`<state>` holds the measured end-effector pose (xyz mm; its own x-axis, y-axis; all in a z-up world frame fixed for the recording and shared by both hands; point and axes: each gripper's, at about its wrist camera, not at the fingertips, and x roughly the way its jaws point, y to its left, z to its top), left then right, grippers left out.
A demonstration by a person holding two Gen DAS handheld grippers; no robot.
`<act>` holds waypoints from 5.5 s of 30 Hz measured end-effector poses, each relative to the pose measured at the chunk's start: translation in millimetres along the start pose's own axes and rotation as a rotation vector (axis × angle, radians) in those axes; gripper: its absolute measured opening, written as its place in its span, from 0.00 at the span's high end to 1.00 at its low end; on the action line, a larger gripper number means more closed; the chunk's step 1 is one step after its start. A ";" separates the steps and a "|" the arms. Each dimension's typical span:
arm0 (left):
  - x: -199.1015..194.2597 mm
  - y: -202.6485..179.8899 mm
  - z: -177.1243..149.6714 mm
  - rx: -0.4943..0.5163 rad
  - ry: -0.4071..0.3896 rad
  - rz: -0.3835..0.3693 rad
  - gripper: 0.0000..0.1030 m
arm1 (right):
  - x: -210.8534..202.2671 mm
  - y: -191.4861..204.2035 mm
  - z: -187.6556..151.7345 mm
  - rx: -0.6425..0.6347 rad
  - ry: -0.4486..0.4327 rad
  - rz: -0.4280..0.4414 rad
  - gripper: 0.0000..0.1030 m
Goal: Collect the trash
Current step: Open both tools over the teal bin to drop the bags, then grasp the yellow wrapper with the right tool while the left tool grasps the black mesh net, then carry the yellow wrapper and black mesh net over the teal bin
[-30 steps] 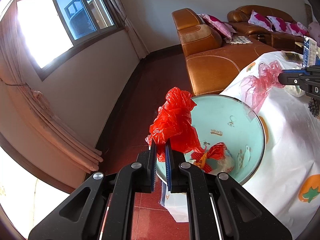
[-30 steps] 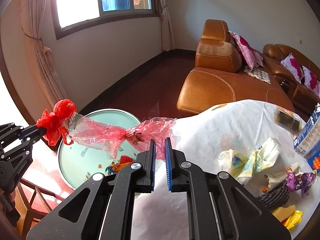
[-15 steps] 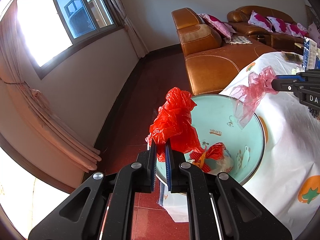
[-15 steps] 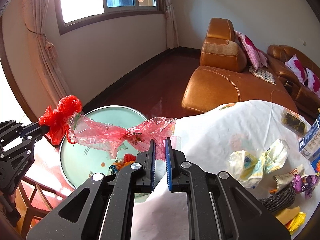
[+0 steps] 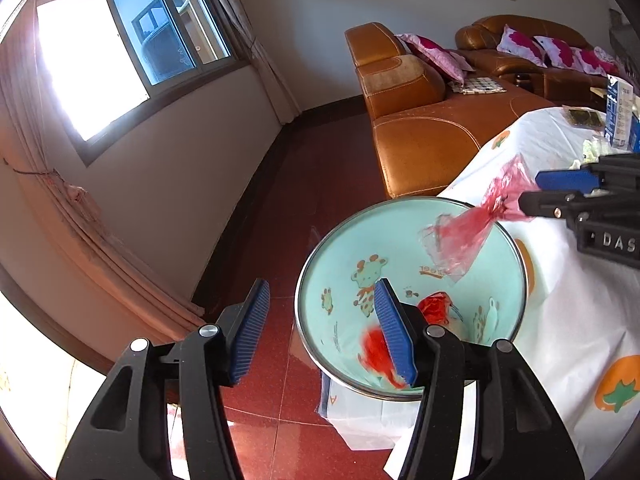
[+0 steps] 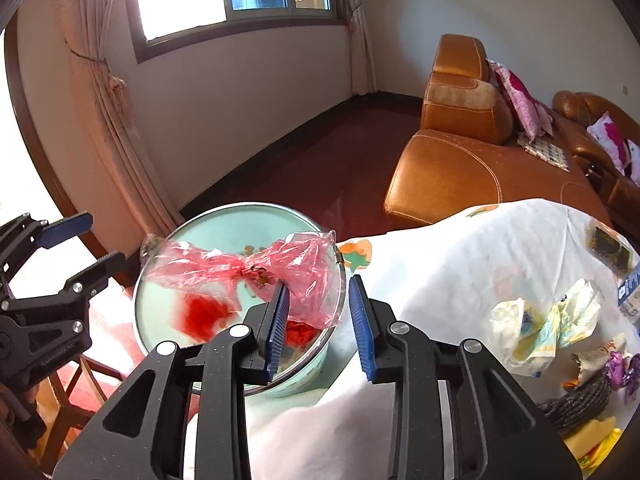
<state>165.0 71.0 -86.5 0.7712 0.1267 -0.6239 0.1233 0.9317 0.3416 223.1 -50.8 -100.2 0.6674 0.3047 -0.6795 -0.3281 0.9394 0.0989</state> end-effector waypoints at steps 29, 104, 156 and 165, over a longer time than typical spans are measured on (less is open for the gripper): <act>-6.1 -29.2 0.4 0.002 0.005 -0.046 0.40 | -96.7 -89.2 -59.3 0.168 -0.093 -0.151 0.41; -61.0 -154.4 36.0 0.135 -0.081 -0.300 0.92 | -204.2 -208.0 -153.4 0.494 -0.184 -0.201 0.73; -10.0 -5.3 -0.7 -0.017 0.005 -0.014 0.92 | -80.0 -82.5 -18.6 0.237 -0.140 -0.068 0.73; 0.7 9.1 -5.3 -0.026 0.023 0.020 0.92 | -62.4 -63.9 -8.2 0.208 -0.120 -0.058 0.73</act>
<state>163.4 81.4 -87.6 0.7590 0.1528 -0.6329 0.0915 0.9374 0.3360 197.0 -131.2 -70.1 0.7598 0.2545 -0.5983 -0.1511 0.9641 0.2182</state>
